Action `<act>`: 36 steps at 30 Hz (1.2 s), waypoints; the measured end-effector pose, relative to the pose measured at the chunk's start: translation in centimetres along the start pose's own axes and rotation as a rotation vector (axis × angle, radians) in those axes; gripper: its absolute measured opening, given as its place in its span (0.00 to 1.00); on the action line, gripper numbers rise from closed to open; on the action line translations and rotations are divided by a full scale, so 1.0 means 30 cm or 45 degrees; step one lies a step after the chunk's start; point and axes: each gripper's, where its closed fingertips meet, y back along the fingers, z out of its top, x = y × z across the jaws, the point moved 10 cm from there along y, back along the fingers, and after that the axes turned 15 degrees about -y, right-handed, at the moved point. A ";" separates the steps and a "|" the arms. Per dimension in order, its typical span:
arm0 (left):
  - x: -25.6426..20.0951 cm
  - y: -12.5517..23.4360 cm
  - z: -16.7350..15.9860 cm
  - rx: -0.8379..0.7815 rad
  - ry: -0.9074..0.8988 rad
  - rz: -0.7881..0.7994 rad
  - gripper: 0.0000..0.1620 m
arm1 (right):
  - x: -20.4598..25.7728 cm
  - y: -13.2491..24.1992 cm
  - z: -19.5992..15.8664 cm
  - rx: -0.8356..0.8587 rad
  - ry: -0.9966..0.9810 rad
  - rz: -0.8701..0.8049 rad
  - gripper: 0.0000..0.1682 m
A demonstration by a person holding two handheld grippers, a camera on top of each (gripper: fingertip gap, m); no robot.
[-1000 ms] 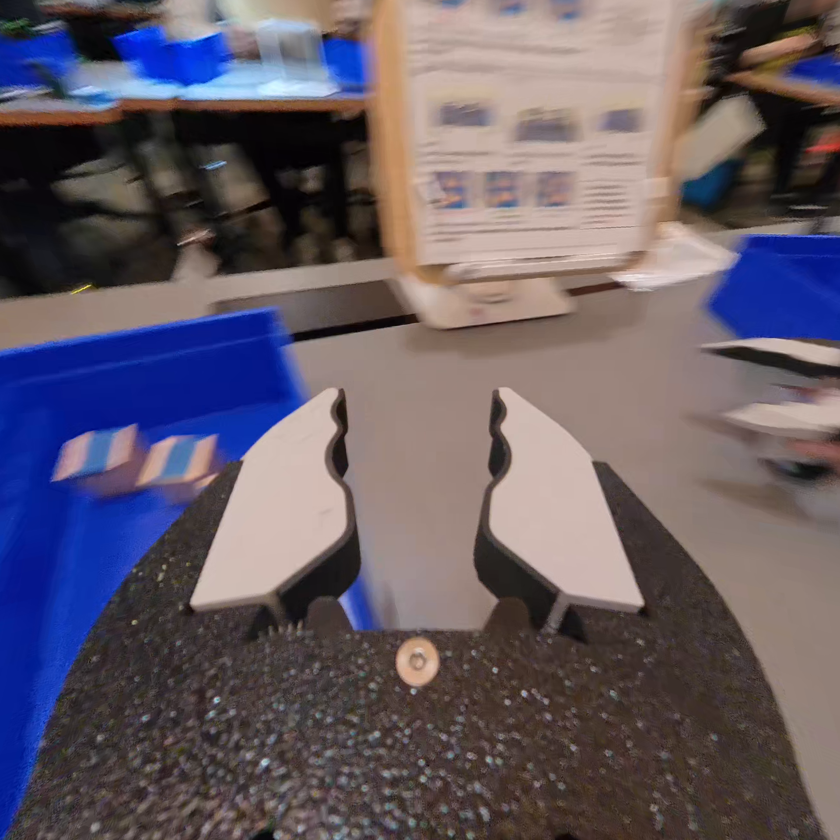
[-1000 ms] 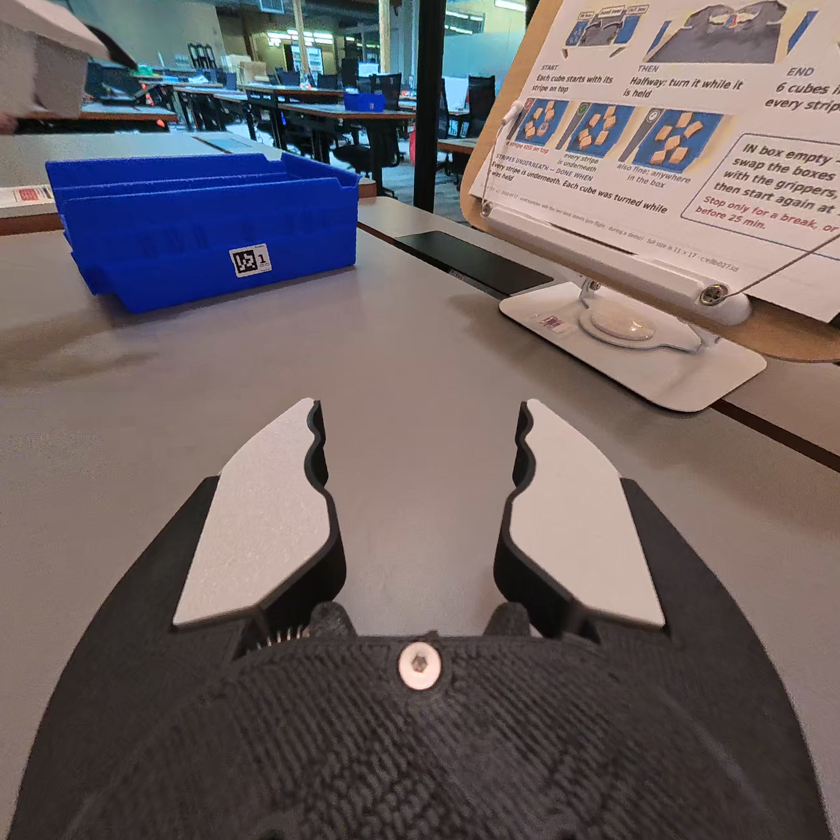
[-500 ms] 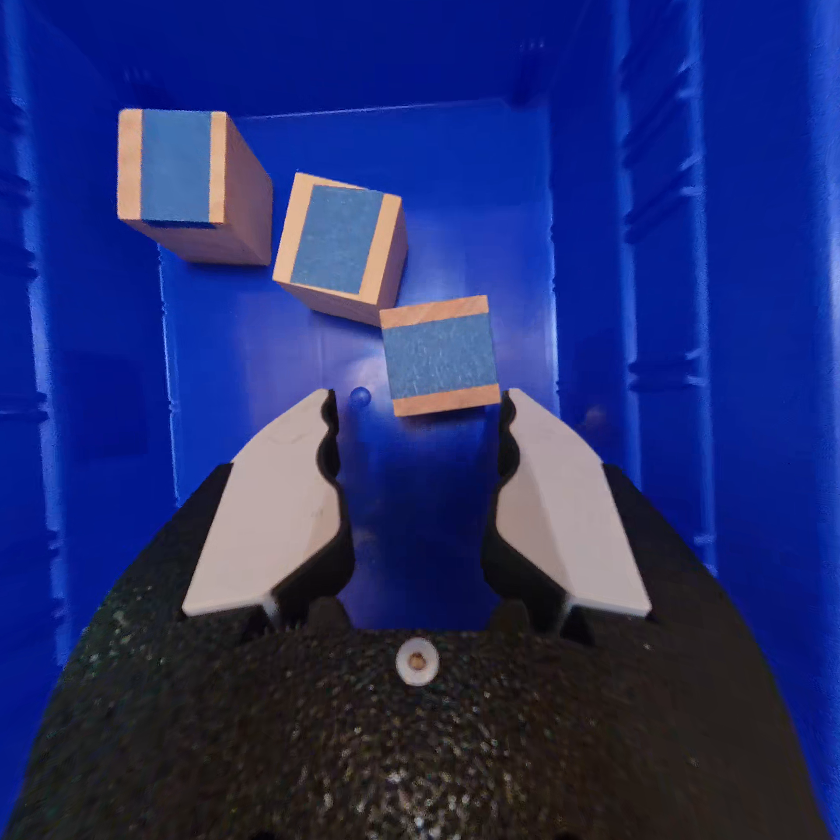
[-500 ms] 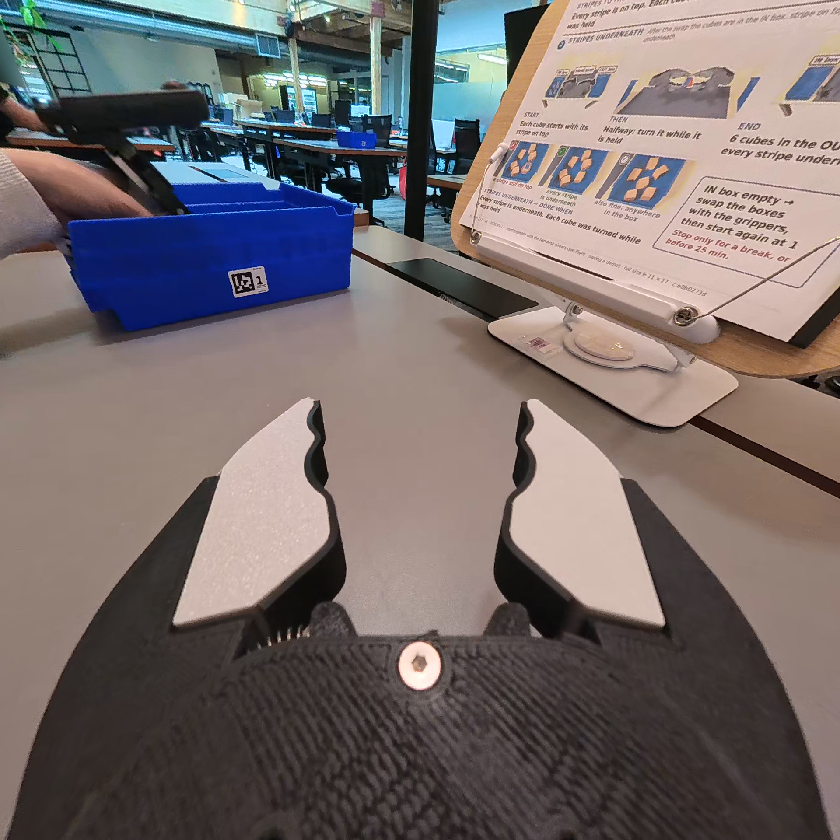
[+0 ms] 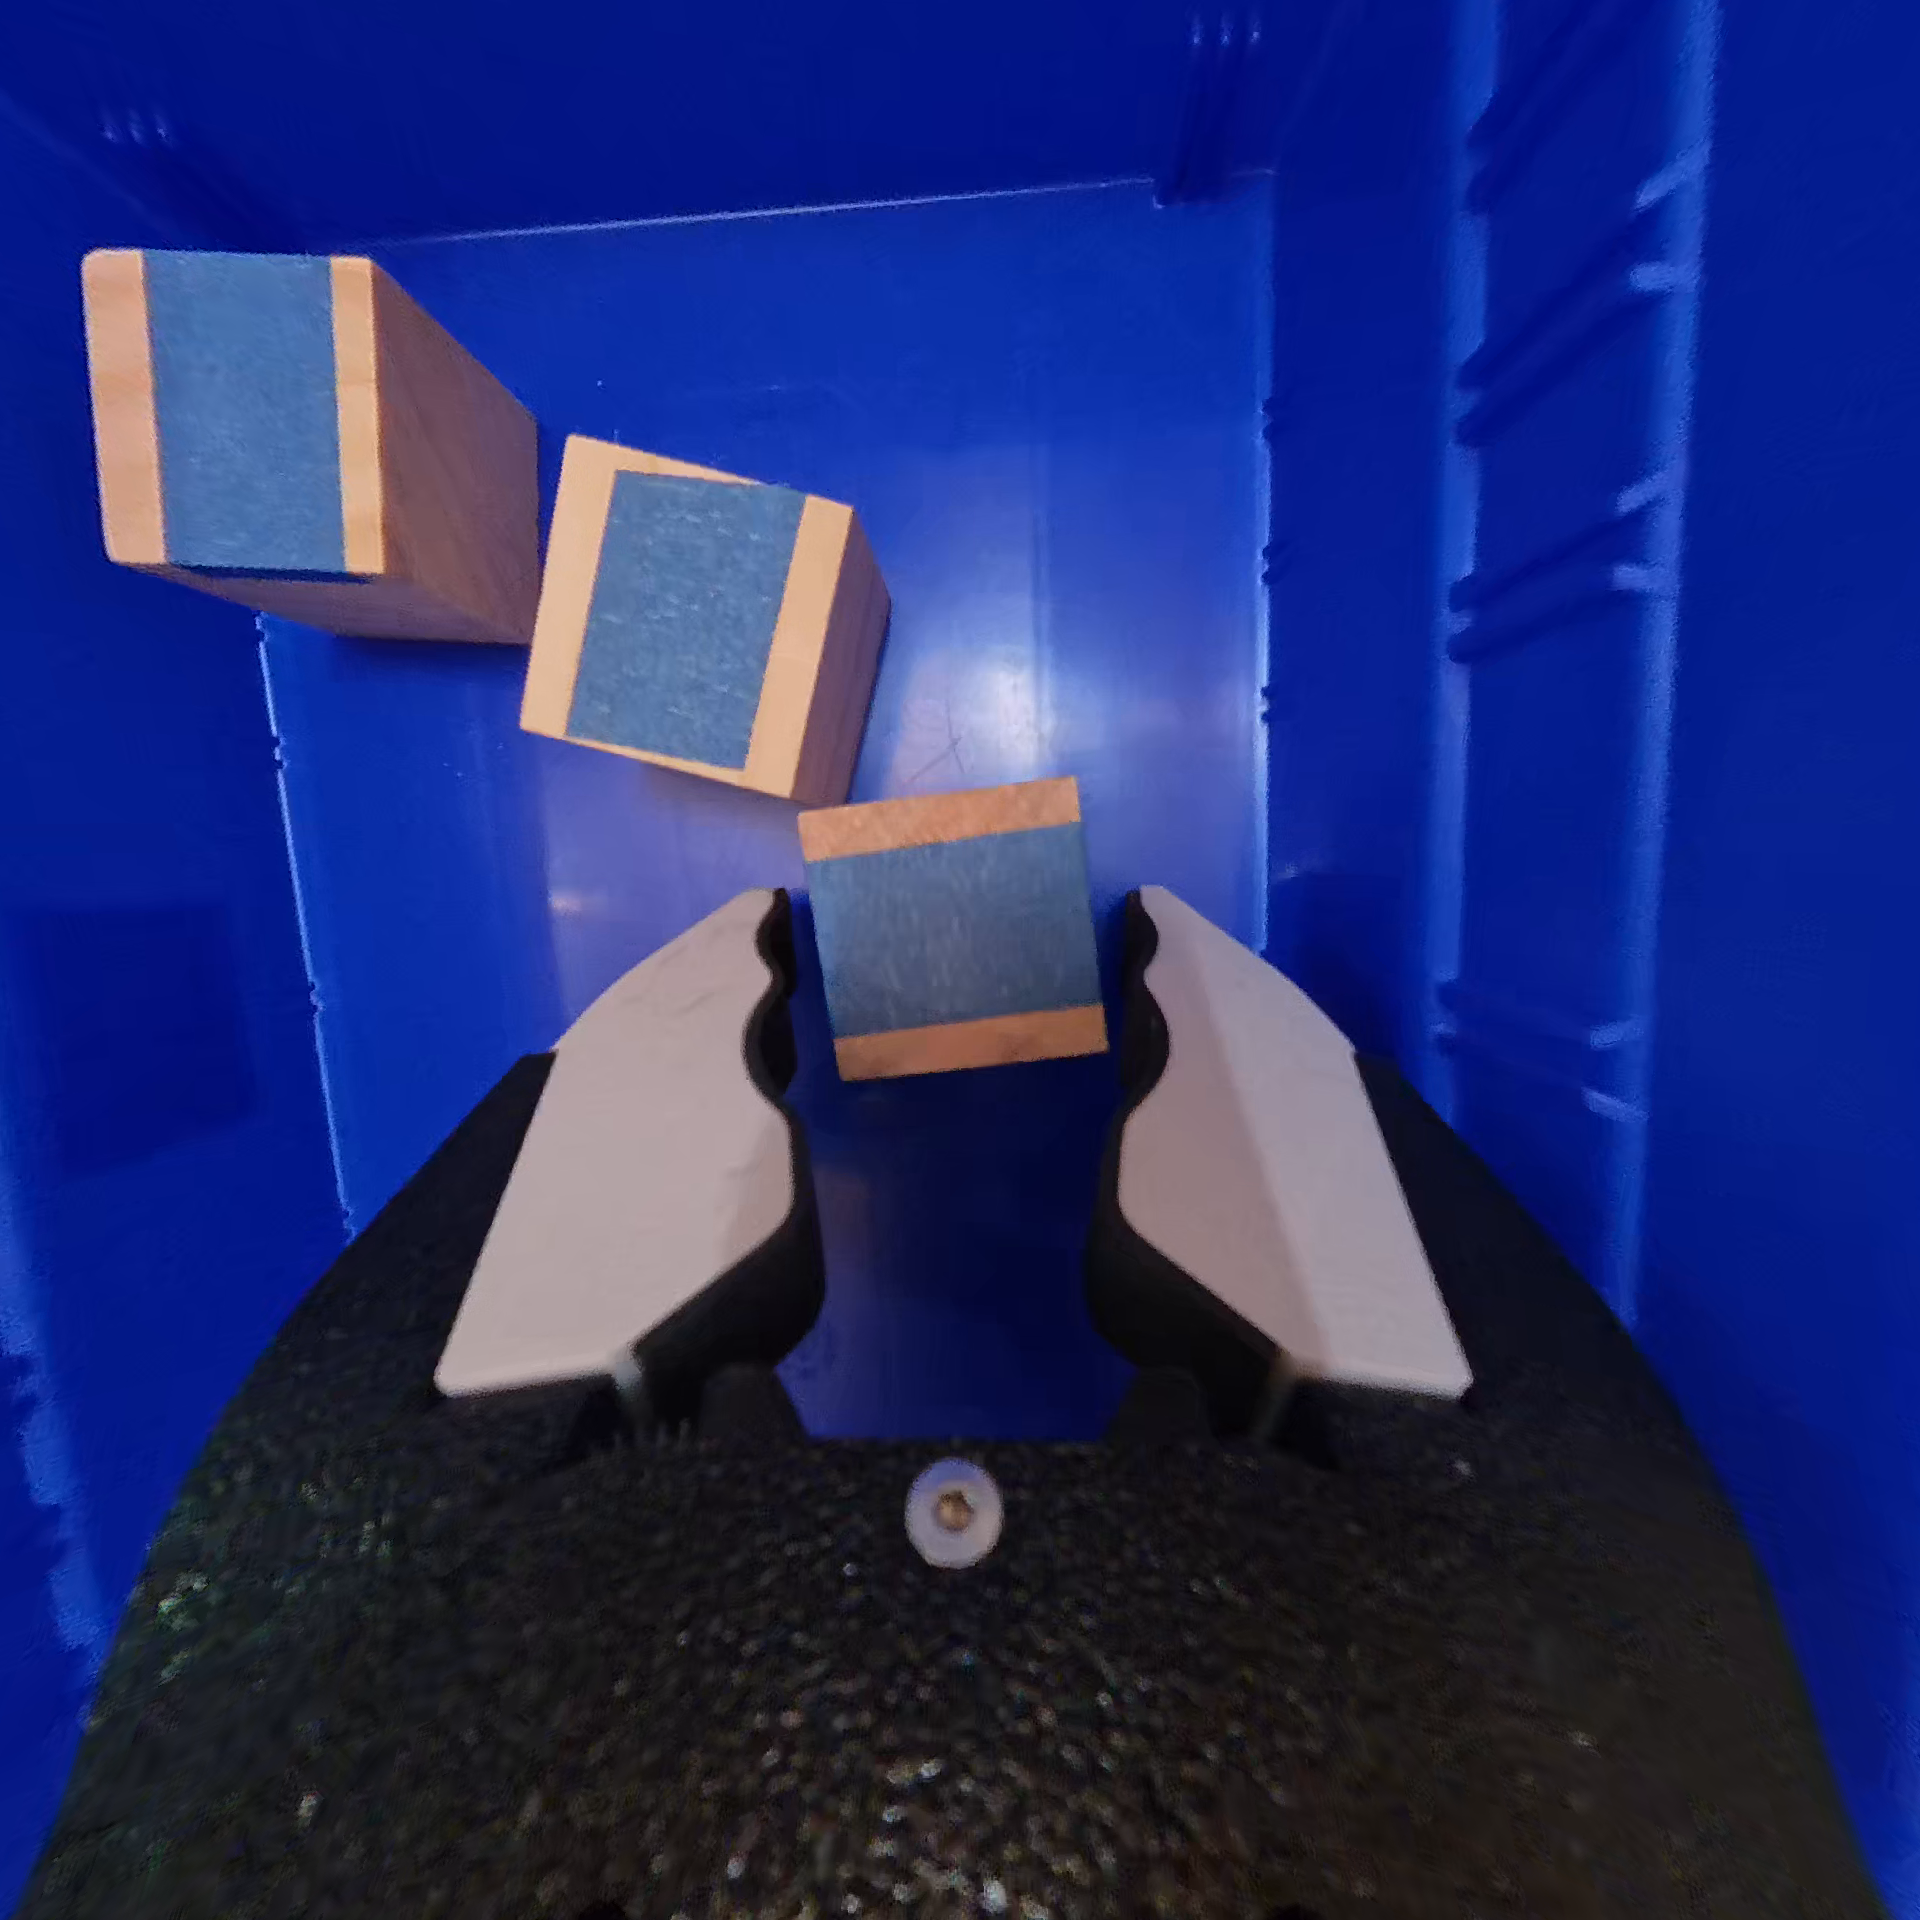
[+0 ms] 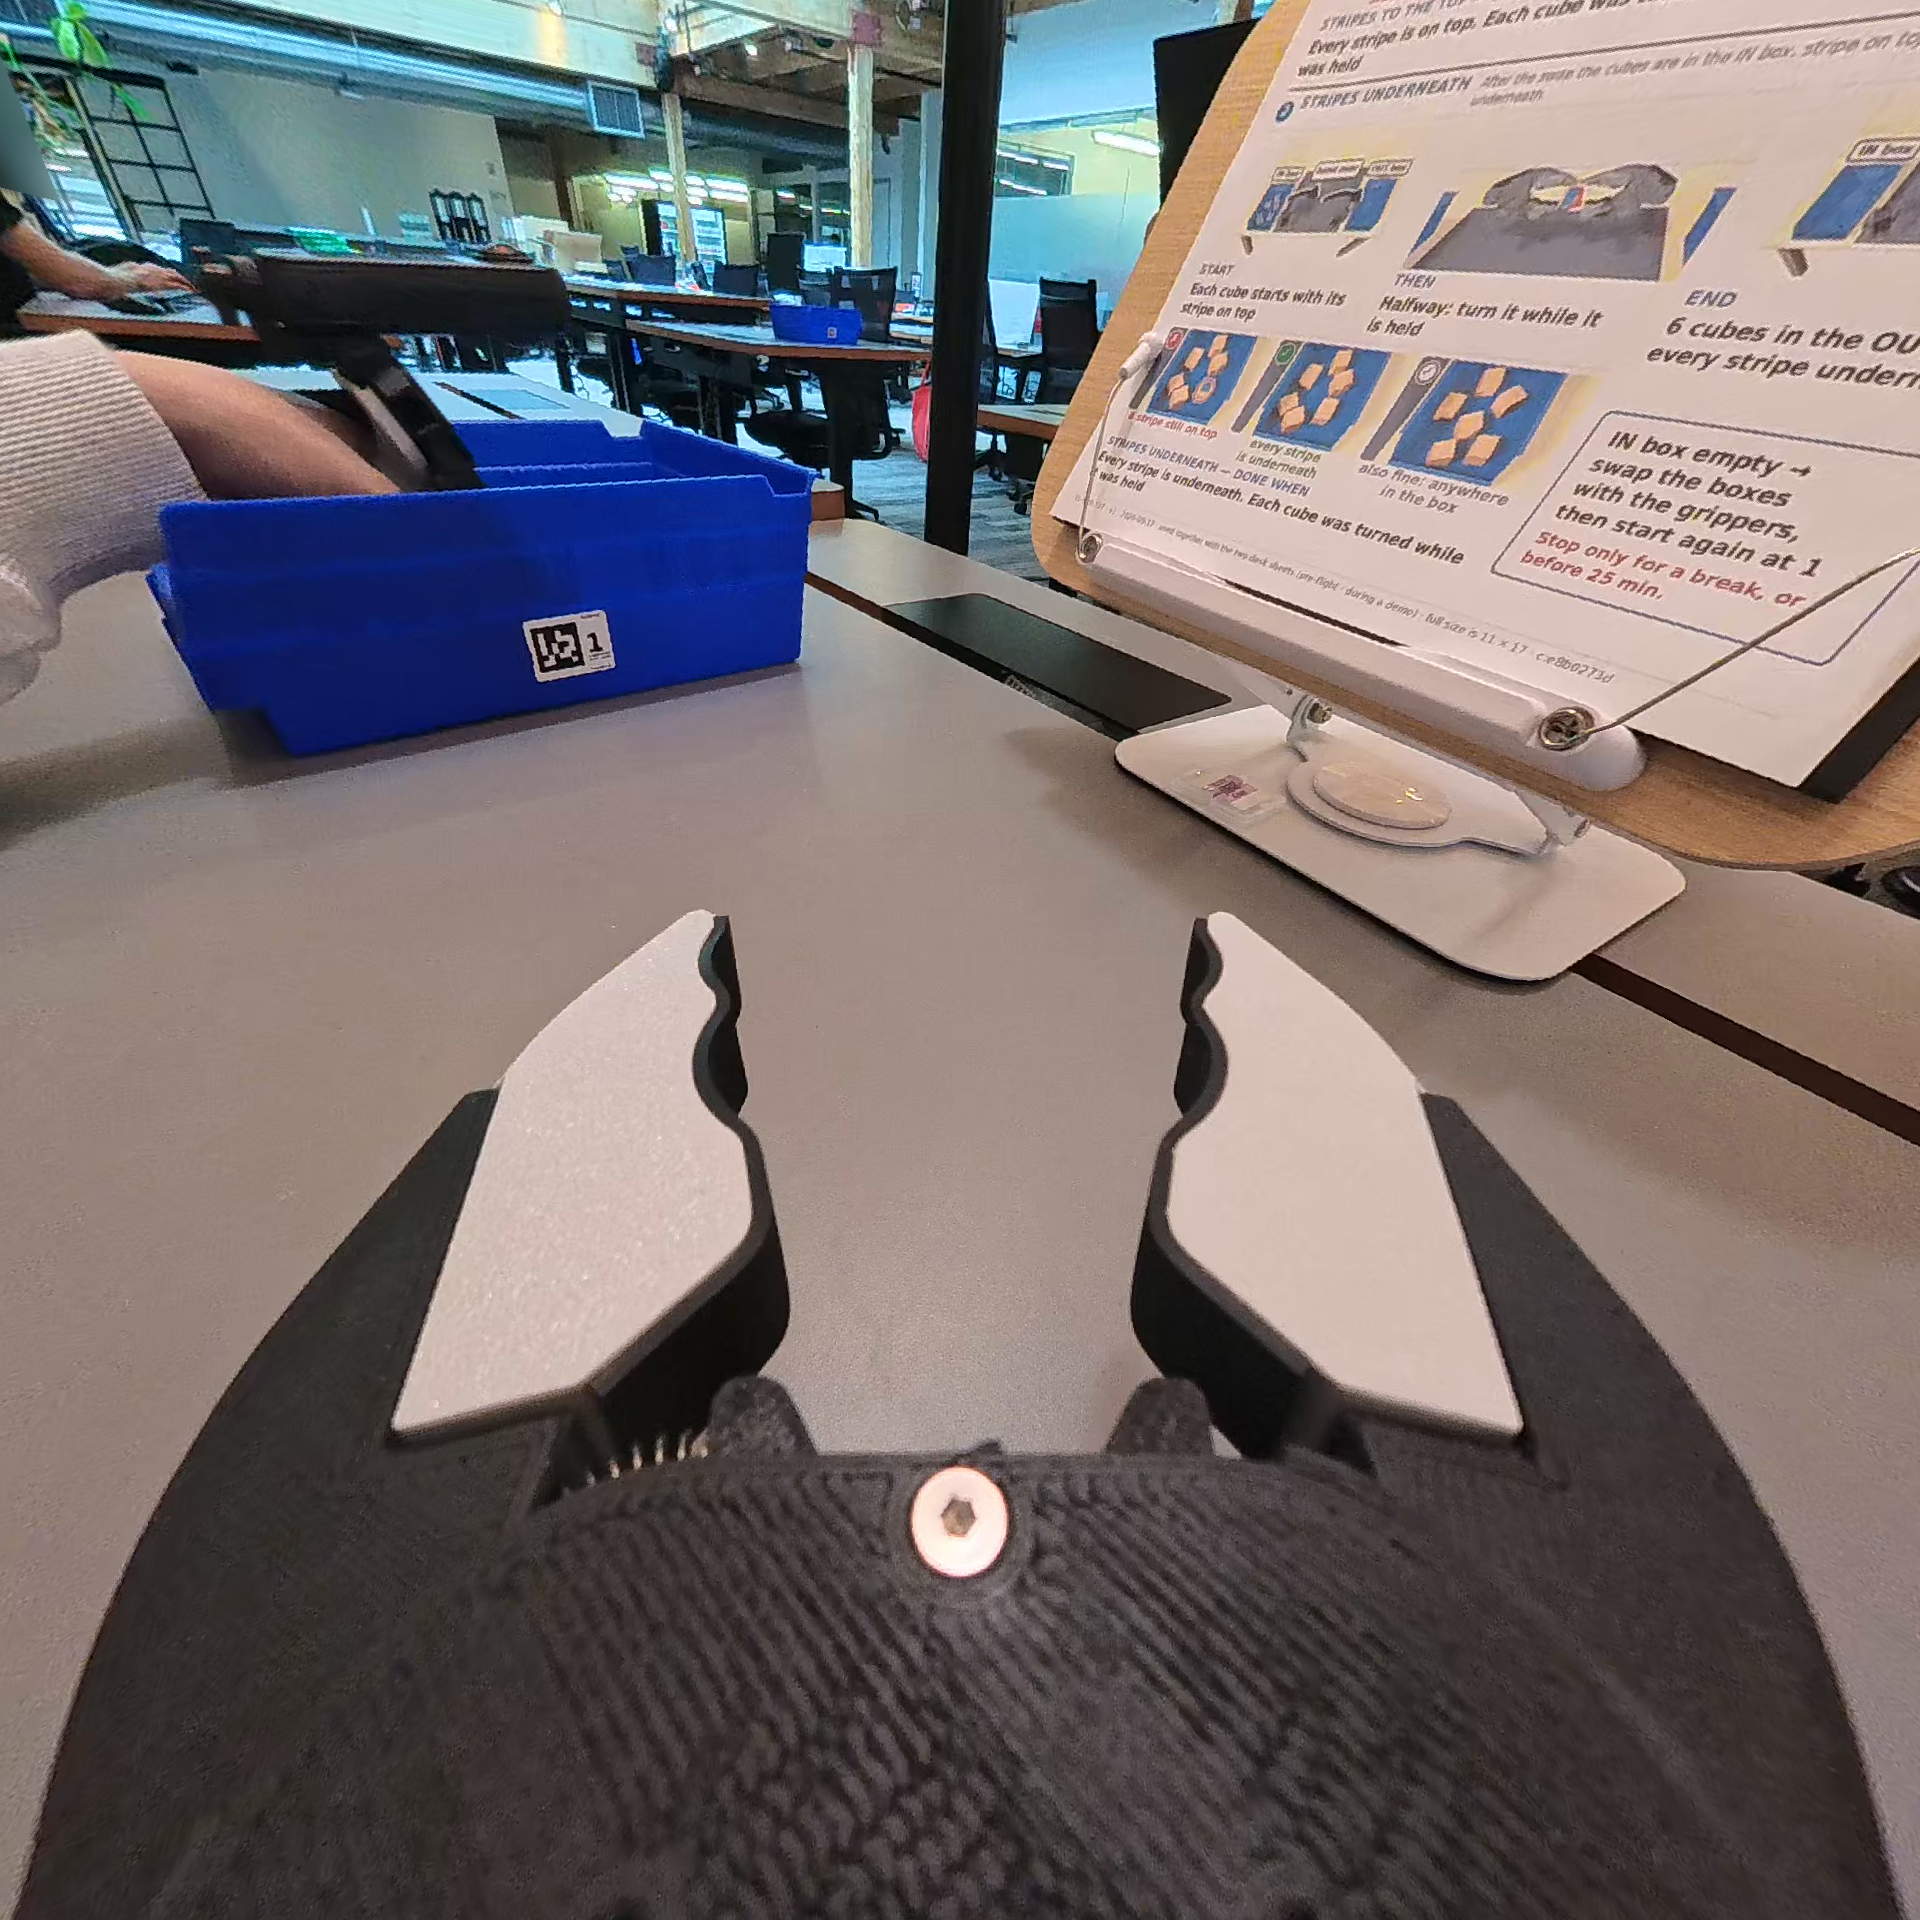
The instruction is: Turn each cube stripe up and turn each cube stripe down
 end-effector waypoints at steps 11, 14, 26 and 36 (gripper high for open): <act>0.008 -0.002 -0.014 -0.079 0.006 -0.021 0.30 | 0.004 -0.004 -0.001 0.013 0.016 0.000 0.50; 0.009 0.027 -0.025 -0.159 0.010 0.010 0.30 | 0.005 -0.005 -0.001 0.017 0.022 -0.001 0.50; -0.056 0.414 0.006 -0.685 -0.028 0.123 0.29 | 0.004 -0.008 -0.001 0.027 0.019 -0.006 0.50; -0.382 0.510 0.155 -0.924 -0.305 -0.261 0.29 | 0.007 -0.009 -0.003 0.032 0.031 -0.005 0.50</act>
